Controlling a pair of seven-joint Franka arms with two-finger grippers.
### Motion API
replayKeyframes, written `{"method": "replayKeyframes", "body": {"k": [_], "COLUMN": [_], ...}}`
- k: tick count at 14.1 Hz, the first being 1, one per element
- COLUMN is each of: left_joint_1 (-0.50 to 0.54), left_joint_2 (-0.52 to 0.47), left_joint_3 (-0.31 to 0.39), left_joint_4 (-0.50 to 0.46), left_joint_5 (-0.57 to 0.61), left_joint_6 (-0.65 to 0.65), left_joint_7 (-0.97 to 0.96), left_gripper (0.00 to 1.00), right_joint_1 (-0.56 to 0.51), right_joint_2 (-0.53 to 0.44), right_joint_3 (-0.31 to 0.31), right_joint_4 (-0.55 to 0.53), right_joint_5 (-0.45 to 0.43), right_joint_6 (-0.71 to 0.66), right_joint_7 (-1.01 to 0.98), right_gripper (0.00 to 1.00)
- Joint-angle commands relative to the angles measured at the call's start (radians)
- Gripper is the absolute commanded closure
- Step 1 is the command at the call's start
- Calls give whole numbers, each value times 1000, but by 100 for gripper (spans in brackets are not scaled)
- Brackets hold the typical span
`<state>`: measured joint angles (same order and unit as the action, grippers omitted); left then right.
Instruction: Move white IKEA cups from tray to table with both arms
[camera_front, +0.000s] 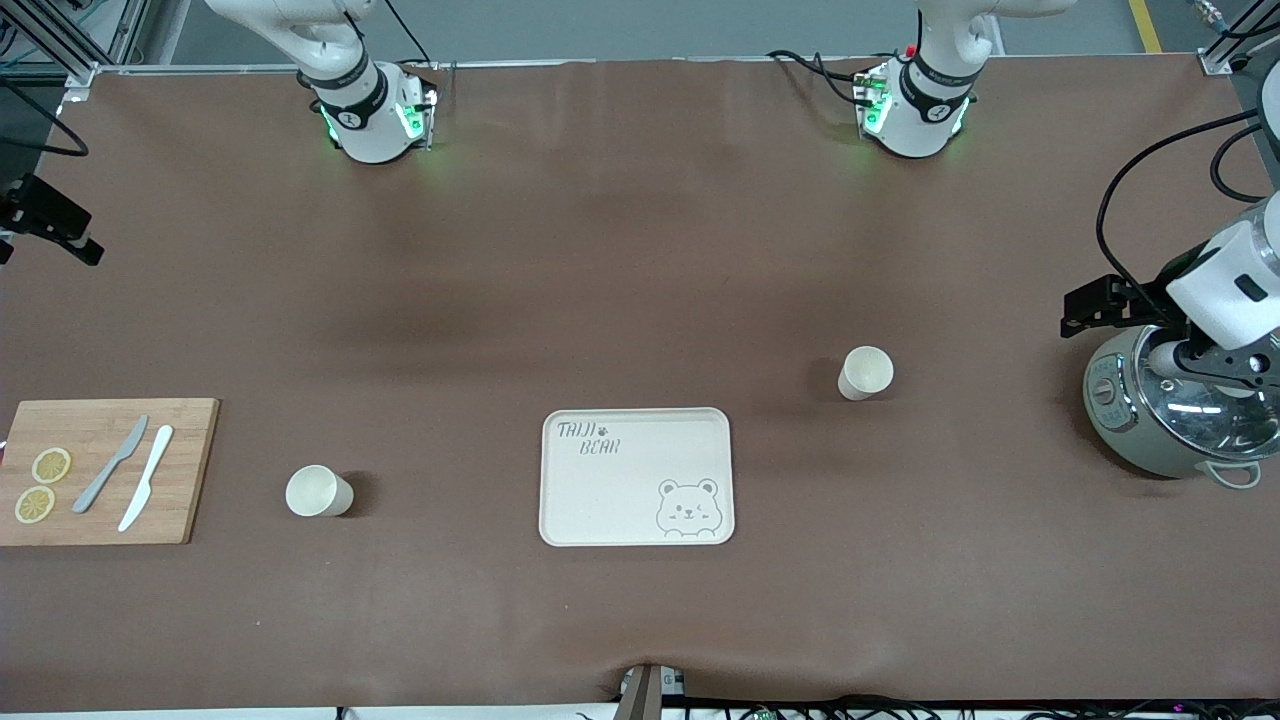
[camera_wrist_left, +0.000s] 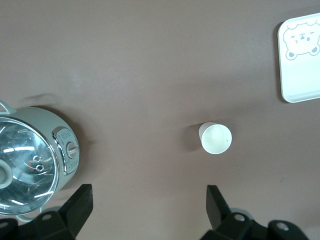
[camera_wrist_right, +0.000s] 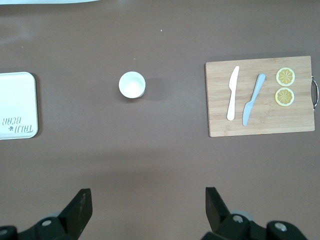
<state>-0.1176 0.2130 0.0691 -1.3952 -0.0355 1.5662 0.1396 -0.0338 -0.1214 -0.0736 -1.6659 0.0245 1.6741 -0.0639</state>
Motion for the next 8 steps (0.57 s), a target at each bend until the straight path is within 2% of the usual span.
{"method": "replayKeyframes", "body": {"k": [1, 8], "left_joint_1": [-1, -5], "left_joint_2": [-1, -7], "left_joint_3": [-14, -46], "left_joint_4": [18, 16], "left_joint_5": [-6, 2], "left_joint_6": [-9, -12], "left_joint_7": [-20, -103], "left_gripper": [0, 0], "right_joint_1": [-18, -17], "right_joint_2": [13, 13], "right_joint_3": [17, 17], "right_joint_4": [28, 28], "right_joint_5": [-14, -12], "right_joint_6": [-11, -11], "right_joint_7": [13, 13], "right_gripper": [0, 0]}}
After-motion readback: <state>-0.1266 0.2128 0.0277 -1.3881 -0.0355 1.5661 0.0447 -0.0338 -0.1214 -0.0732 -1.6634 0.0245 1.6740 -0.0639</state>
